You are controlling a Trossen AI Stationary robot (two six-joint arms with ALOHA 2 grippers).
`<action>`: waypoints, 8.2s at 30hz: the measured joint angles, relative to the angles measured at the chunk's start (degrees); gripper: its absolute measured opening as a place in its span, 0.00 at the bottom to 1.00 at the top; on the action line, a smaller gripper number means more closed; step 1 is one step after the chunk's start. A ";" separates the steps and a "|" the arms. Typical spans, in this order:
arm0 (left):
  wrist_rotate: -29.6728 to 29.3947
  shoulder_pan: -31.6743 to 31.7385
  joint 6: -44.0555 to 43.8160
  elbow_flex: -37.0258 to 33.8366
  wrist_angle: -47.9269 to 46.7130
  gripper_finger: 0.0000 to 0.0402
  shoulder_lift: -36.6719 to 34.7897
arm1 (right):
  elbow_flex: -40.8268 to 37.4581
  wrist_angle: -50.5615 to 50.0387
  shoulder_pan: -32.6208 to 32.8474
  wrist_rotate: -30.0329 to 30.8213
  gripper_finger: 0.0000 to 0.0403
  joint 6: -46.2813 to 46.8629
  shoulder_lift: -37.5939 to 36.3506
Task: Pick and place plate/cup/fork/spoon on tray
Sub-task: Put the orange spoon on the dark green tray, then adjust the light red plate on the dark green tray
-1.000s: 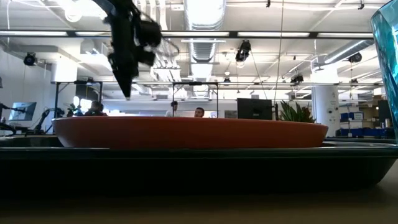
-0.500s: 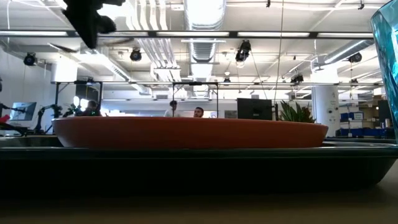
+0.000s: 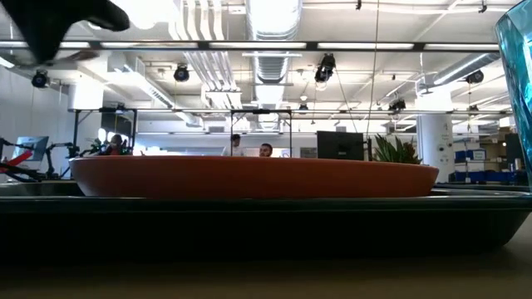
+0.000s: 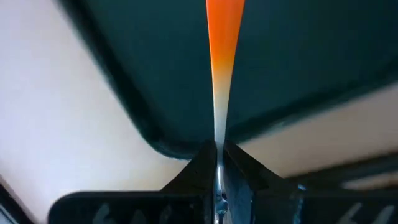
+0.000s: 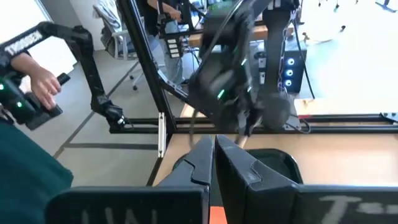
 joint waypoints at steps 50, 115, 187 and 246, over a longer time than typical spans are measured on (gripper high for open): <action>10.31 -16.66 34.49 -14.87 34.52 0.00 17.07 | 0.00 3.38 0.00 2.04 0.02 2.98 0.02; -53.26 -6.77 -21.53 -8.94 42.02 0.01 -27.77 | 1.63 -26.73 0.00 2.99 0.02 10.01 12.52; -53.53 -6.96 14.86 -9.46 74.83 0.01 -27.15 | 24.50 -18.90 6.50 -2.22 0.02 6.30 56.45; -52.96 -7.07 14.90 -9.46 74.91 0.01 -28.36 | -34.73 -3.40 -2.25 5.46 0.02 27.53 16.33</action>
